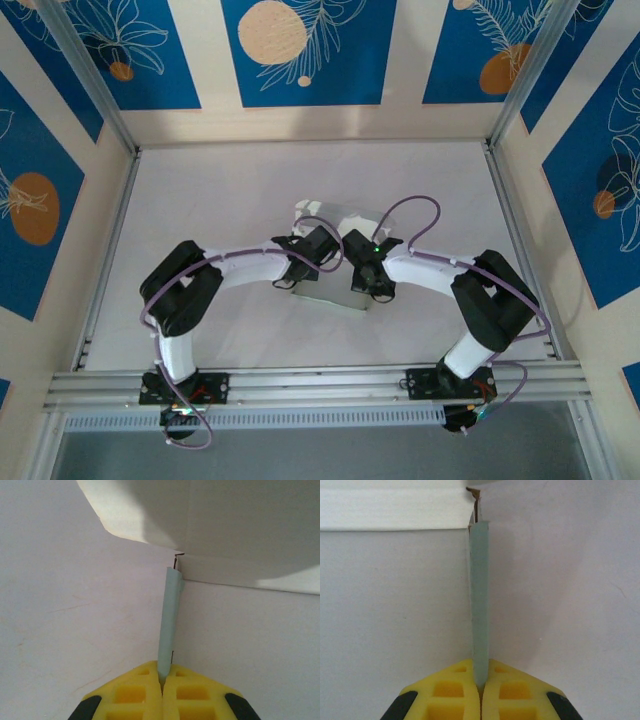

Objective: Fold the paper box

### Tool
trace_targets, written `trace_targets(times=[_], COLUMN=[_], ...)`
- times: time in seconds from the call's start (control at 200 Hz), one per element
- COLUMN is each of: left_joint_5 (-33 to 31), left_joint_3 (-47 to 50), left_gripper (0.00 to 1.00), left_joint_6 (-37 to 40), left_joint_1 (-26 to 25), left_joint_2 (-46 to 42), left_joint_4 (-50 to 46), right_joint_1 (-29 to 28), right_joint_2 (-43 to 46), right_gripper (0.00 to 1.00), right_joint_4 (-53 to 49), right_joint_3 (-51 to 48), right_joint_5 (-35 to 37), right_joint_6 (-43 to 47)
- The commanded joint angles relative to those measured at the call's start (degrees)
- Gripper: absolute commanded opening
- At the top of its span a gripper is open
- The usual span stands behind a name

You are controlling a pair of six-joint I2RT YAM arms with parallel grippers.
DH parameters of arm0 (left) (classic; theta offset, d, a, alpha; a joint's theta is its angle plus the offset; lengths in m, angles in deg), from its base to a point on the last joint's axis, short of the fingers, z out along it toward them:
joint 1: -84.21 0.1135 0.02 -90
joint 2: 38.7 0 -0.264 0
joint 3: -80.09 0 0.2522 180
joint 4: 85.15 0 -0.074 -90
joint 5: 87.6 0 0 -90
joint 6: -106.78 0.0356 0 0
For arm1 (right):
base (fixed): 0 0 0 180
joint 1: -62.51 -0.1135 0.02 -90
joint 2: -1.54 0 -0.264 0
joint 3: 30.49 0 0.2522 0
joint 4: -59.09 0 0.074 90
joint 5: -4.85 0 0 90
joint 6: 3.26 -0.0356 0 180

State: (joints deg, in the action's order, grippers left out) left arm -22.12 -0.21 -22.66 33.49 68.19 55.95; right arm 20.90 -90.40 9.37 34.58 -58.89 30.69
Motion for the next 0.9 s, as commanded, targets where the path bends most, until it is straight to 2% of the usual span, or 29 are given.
trace_targets(times=[0.0,0.14,0.225,0.28,0.35,0.4,0.52,0.585,0.73,0.895], left_joint_5=[0.3,0.4,-1.6,-2.9,-3.5,-3.5,-3.6,-3.7,-3.1,-2.4], left_joint_3=[0.6,0.7,1.1,2.0,3.3,4.2,6.6,7.6,9.7,12.5], left_gripper=[0.0,0.0,0.1,0.17,0.34,0.44,0.62,0.65,0.71,0.73], left_joint_6=[-3.8,-4.4,-4.0,-3.4,-2.9,-2.3,-0.1,0.8,3.0,7.0], left_joint_1=[-5.9,-5.9,-5.6,-5.2,-4.2,-3.5,-2.7,-2.6,-2.4,-2.0], left_joint_2=[4.9,4.9,2.8,0.7,-2.3,-4.5,-9.5,-11.7,-17.6,-25.7], left_joint_4=[-0.3,-1.1,-2.4,-2.7,-2.8,-2.5,0.1,1.2,4.1,7.4], right_joint_1=[-2.0,-1.3,-0.4,0.7,2.2,2.9,3.9,4.2,4.8,5.0], right_joint_2=[0.6,-0.1,1.7,3.5,6.1,7.7,10.1,11.4,15.4,23.6], right_gripper=[0.0,0.0,0.0,0.13,0.29,0.35,0.49,0.58,0.68,0.69], right_joint_4=[5.4,5.1,4.0,4.2,4.6,4.4,3.5,2.7,2.1,1.6], right_joint_3=[0.9,0.4,0.1,-0.3,-0.7,-0.7,0.2,0.8,0.7,0.5], right_joint_5=[-4.9,-5.1,-4.3,-4.8,-5.7,-5.7,-5.2,-4.5,-4.6,-5.3], right_joint_6=[-1.1,-1.1,-0.4,0.7,2.0,3.0,5.3,6.5,9.1,14.8])
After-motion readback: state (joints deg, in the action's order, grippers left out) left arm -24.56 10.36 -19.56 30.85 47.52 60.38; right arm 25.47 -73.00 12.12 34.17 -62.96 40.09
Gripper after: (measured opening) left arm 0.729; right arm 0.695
